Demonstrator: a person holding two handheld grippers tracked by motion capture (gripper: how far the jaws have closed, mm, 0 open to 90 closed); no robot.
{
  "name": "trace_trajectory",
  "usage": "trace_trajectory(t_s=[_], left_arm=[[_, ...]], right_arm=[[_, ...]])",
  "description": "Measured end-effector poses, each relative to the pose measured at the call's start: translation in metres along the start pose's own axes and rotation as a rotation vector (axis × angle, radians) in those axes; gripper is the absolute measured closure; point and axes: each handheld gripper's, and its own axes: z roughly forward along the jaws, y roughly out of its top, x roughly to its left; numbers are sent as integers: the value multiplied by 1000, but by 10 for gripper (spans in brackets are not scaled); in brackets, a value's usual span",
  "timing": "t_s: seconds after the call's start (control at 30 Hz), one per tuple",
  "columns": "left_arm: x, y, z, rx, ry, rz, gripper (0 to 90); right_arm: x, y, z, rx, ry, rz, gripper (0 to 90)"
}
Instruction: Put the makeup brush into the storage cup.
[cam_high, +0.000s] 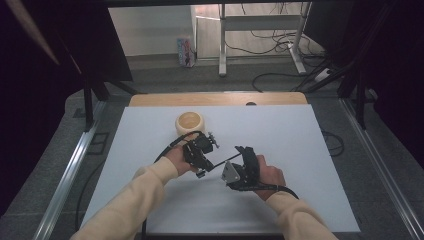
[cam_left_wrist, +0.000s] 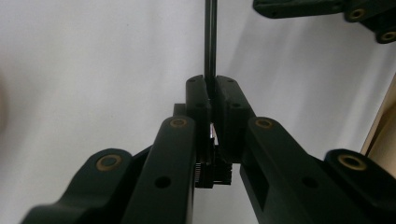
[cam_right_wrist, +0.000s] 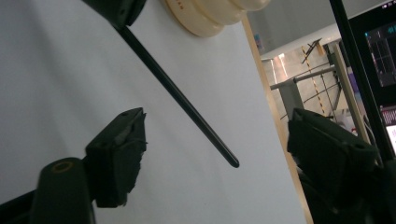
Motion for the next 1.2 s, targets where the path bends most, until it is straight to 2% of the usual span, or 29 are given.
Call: trace_trajectory(t_s=[0.03,0.2,0.43,0.53,0.57,0.9,1.1,1.2], left_arm=[[-1,0,0,-10,-4,-12,854],[1,0,0,-6,-8,-4,854],[-1,0,0,-9,-12,-2,854],[-1,0,0,-7,-13,1,854],[-1,0,0,-9,-13,1,854],[-2,2,2,-11,-22,2,854],[-2,3,1,-12,-24,13,853],[-3,2,-1,-30,-21,5,849]], right_arm=[[0,0,0,6,-1,-33,232],[8,4,5,20,-25,-126,285],[12,7,12,40,-28,-209,402],[13,9,15,58,-33,-271,466],[17,9,17,47,-45,-230,497],[19,10,20,77,-20,-356,786],[18,11,19,85,-15,-400,820],[18,10,19,84,-15,-404,827]])
